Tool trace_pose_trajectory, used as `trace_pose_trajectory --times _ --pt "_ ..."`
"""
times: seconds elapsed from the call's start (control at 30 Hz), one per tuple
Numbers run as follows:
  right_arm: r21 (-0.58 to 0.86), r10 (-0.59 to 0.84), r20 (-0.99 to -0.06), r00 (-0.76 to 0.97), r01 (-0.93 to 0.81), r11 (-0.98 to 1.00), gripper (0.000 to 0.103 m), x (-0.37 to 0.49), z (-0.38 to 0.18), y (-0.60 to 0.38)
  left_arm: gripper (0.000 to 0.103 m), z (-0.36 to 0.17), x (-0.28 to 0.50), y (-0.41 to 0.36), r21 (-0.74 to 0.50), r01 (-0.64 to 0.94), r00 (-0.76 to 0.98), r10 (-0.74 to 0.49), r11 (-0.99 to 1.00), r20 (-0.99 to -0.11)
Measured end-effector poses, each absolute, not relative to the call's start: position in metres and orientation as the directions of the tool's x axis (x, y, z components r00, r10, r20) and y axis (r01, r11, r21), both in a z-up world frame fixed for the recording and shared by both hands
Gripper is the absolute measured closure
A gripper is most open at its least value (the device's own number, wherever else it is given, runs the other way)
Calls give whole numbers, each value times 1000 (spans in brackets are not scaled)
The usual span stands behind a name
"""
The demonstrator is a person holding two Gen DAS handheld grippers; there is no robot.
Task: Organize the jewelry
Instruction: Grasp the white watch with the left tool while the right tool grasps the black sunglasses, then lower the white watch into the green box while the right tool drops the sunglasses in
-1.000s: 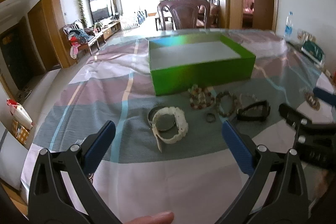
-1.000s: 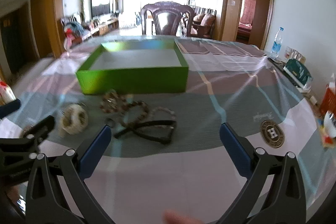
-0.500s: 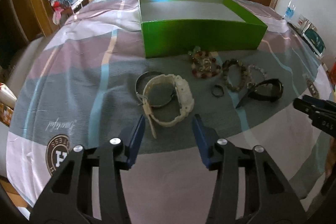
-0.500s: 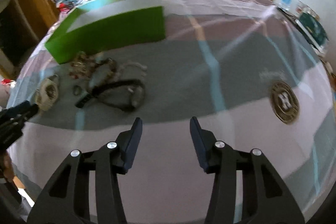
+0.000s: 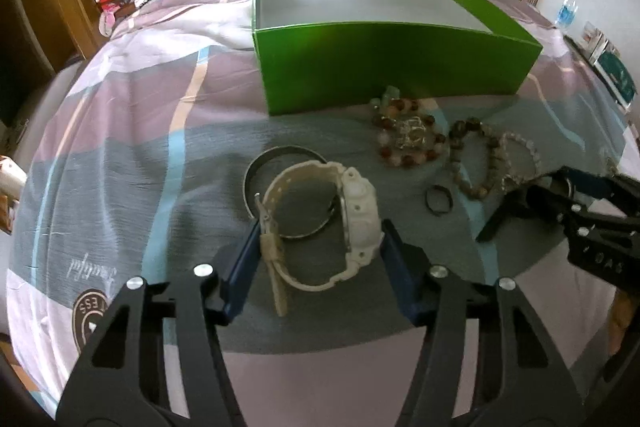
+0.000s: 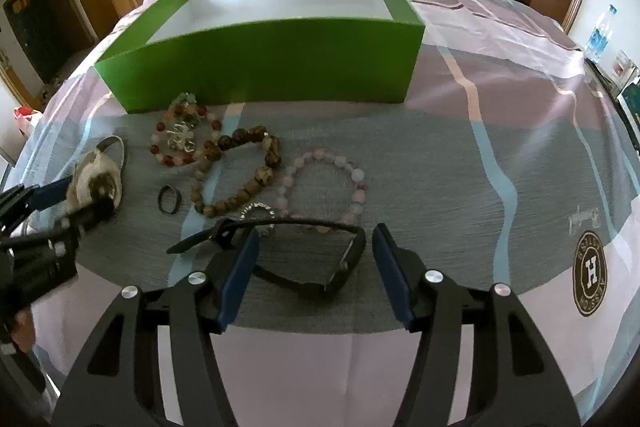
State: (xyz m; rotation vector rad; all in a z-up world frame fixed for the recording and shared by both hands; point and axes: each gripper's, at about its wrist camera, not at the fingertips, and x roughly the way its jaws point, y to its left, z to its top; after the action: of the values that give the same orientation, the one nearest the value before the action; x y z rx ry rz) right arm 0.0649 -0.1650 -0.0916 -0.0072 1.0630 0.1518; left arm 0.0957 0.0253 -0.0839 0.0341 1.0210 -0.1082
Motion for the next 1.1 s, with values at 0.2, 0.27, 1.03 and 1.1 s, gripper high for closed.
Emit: trace_pose_trajectory --times 0.2,0.27,1.03,1.1 --pt "75 135 -871 473 -142 987 94 67 -92 -167 47 -79 93 25 -19 115 523 -77 993 -849" --pt "74 135 -864 486 -144 987 95 65 -86 -168 47 -75 90 24 -21 116 533 -80 993 -842" --pt "24 90 -728 680 -107 994 95 188 20 -165 47 33 188 28 22 147 710 -91 989 -699" --pt "34 75 -762 644 -76 997 95 212 2 -165 47 22 215 21 16 156 688 -97 988 -719"
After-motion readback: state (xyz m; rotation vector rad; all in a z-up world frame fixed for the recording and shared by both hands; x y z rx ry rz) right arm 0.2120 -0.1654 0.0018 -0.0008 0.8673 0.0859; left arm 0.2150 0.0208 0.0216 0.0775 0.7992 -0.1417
